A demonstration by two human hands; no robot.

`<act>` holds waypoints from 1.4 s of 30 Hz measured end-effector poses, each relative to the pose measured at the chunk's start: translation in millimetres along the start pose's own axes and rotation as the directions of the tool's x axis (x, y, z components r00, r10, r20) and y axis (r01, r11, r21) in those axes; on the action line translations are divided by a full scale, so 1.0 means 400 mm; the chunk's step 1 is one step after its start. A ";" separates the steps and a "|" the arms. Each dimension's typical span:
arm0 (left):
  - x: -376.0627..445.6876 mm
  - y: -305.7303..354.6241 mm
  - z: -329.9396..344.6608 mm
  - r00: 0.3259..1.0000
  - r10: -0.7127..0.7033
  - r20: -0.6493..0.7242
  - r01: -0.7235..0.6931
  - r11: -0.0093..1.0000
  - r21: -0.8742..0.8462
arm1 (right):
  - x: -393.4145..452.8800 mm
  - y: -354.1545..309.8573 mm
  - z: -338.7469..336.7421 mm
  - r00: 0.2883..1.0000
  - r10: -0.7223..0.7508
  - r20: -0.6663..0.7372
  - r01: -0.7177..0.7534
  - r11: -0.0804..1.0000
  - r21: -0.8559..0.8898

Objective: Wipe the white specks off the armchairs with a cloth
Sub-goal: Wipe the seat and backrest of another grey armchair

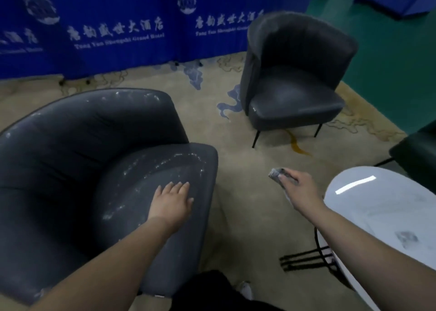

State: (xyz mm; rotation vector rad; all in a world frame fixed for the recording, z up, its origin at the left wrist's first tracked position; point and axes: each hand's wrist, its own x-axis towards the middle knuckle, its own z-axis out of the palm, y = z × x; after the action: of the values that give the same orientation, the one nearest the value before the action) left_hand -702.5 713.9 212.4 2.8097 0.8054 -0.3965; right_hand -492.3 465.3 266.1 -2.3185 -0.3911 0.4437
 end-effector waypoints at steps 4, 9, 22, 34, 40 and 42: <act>0.018 -0.019 0.009 0.994 -0.093 0.051 0.094 0.996 -0.011 | 0.118 -0.045 0.082 0.993 -0.055 0.103 0.054 0.999 0.009; 0.099 -0.092 0.007 0.979 -0.195 0.060 0.198 0.979 -0.042 | 0.260 -0.145 0.183 0.966 -0.138 0.217 0.149 0.988 -0.033; 0.141 -0.322 0.017 0.869 -0.489 0.075 0.494 0.855 -0.159 | 0.438 -0.446 0.457 0.823 -0.345 0.451 0.407 0.912 -0.047; 0.030 -0.318 0.111 0.482 -0.840 0.249 0.860 0.399 -0.318 | 0.505 -0.658 0.783 0.355 -0.386 0.852 0.708 0.706 0.025; 0.034 -0.221 0.157 0.180 -0.907 0.380 0.917 0.014 -0.399 | 0.507 -0.704 0.906 0.070 -0.304 0.950 0.797 0.590 0.130; 0.046 -0.182 0.179 0.077 -0.906 0.417 0.893 -0.124 -0.433 | 0.497 -0.698 0.944 -0.019 -0.253 0.967 0.818 0.552 0.160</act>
State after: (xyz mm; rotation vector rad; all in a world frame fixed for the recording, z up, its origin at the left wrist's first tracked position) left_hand -741.1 765.4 131.0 1.1148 2.3373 -0.1559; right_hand -515.3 965.7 171.0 -1.6232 -2.2669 1.4306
